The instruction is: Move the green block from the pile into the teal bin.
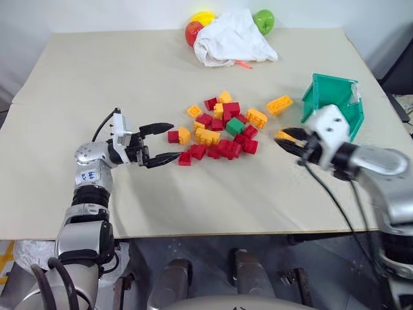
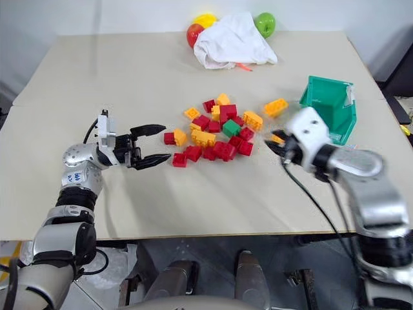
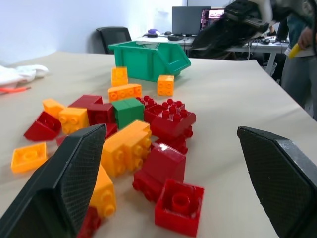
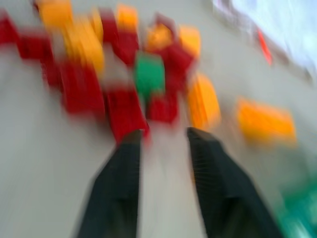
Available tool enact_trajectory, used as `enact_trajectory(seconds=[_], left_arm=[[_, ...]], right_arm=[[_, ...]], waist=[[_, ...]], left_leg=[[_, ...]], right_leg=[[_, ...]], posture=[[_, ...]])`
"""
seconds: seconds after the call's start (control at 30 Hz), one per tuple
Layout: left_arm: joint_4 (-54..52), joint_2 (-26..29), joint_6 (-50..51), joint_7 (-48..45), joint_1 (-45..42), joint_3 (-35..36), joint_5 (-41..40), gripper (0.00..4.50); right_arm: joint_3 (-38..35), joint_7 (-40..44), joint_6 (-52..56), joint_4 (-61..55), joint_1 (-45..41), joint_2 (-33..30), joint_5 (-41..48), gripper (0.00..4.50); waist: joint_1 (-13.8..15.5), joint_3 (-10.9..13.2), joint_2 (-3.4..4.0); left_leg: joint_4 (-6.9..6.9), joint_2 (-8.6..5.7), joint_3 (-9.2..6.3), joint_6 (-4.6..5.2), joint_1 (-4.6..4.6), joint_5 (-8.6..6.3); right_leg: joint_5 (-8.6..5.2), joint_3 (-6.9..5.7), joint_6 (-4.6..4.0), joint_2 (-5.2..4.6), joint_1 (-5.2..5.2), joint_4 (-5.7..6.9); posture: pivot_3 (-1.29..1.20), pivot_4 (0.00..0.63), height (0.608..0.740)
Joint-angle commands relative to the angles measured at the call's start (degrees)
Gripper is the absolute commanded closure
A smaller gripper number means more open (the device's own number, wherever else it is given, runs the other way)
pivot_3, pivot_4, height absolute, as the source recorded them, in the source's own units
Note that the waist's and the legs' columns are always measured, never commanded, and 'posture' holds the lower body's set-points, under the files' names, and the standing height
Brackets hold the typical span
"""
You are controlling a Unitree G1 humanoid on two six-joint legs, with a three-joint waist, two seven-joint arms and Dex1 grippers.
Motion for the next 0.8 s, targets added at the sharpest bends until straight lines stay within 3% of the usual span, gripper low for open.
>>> enact_trajectory(seconds=[0.03, 0.2, 0.27, 0.53, 0.63, 0.8], left_arm=[[-1.35, 0.11, 0.35, -0.67, -0.42, 0.52, -1.16, 0.0], [-1.27, 0.53, 0.81, -1.33, -0.11, 0.71, -1.07, 0.0], [-1.31, 0.67, 0.77, -1.28, -0.13, 0.75, -1.02, 0.0], [-1.79, 0.62, 0.9, -0.78, -0.29, 0.69, -0.9, 0.0], [-3.33, -0.02, 1.03, -0.7, 0.31, 0.31, -0.98, 0.0], [-6.92, -0.77, 2.19, 0.04, 1.95, 0.2, -1.53, 0.0]], right_arm=[[-9.27, 3.15, 2.59, -5.07, 4.02, -4.11, 4.25, 1.58], [-15.59, 4.8, 5.62, -8.68, 11.09, -8.17, 6.51, 0.01], [-12.71, 3.25, 8.68, -8.78, 7.38, -7.55, 9.27, 0.01], [8.02, -5.27, 15.87, -1.85, -11.9, -2.34, 5.6, 0.01], [19.25, -10.58, 14.48, 13.96, -26.46, 9.62, -0.75, 0.01], [27.1, -12.16, 9.89, 36.55, -39.64, 18.4, -8.66, 0.01]], waist=[[0.06, 0.0, 0.0], [0.21, 0.03, -0.04], [-0.12, 0.04, -0.04], [0.07, 0.07, -0.05], [-0.71, 0.1, -0.05], [-0.96, 0.17, 0.06]], left_leg=[[0.0, 0.03, 0.04, 0.0, 0.04, 0.0], [0.03, 0.05, 0.04, 0.0, 0.05, 0.0], [0.08, 0.05, 0.12, 0.01, 0.08, -0.01], [0.1, 0.4, 0.14, -0.08, 0.13, 0.04], [0.13, 0.36, 0.19, -0.07, 0.09, 0.04], [0.01, 0.48, 0.15, -0.11, -0.03, 0.09]], right_leg=[[0.0, 0.01, 0.0, 0.02, 0.01, 0.01], [0.0, 0.01, 0.0, 0.02, 0.04, 0.03], [0.04, 0.09, 0.04, 0.0, 0.05, 0.03], [0.1, 0.07, -0.07, 0.03, 0.02, -0.13], [0.16, 0.11, -0.04, 0.0, 0.01, -0.25], [0.3, 0.0, -0.07, 0.1, -0.15, -0.17]], posture=[[0.0, 0.15, 0.74], [0.0, 0.15, 0.74], [0.0, 0.15, 0.74], [0.0, 0.15, 0.74], [0.0, 0.15, 0.74], [0.0, 0.15, 0.74]])
